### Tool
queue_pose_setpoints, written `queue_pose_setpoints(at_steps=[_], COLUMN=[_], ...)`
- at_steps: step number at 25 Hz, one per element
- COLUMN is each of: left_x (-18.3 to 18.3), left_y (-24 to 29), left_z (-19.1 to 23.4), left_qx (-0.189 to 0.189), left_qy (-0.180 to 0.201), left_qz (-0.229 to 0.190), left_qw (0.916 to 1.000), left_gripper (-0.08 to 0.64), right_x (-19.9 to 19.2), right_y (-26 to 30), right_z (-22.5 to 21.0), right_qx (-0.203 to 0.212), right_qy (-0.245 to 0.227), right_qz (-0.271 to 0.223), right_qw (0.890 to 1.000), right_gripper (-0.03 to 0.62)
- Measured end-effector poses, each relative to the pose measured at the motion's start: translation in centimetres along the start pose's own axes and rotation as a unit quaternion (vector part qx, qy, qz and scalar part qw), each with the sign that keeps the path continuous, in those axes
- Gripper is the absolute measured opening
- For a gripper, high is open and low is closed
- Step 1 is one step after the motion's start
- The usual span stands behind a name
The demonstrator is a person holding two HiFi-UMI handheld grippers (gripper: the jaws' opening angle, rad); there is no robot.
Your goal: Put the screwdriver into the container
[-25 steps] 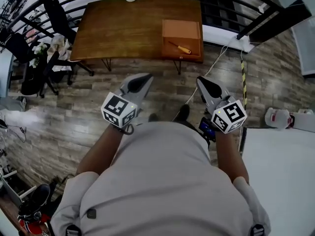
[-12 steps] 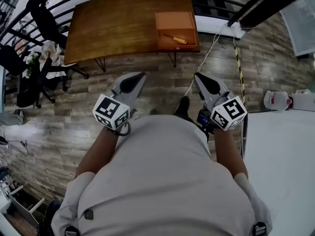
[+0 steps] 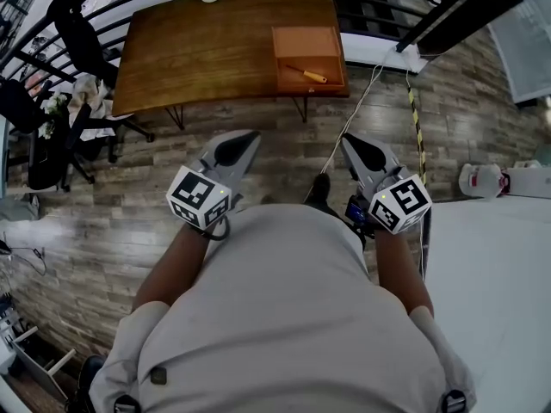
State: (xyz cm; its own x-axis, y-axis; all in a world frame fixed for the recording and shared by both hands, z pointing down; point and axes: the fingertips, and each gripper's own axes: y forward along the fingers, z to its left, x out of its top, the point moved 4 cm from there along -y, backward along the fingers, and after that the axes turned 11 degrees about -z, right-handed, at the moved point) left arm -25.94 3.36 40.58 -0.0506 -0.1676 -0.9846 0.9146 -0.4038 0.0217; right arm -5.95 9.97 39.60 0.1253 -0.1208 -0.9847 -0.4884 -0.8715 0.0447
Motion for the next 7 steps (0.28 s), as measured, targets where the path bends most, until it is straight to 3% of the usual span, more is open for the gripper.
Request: queue_pose_setpoints(at_steps=[7], left_x=[0.16], left_y=[0.93], left_z=[-0.34], left_qx=[0.003], left_qy=[-0.004], left_qz=[-0.003], left_qw=[1.0000], left_gripper=[0.003], right_x=[0.27], right_y=[-0.11], right_z=[-0.58], right_qx=[0.010], right_qy=[-0.002], right_qz=[-0.002], right_qw=[1.000], right_gripper=[0.008])
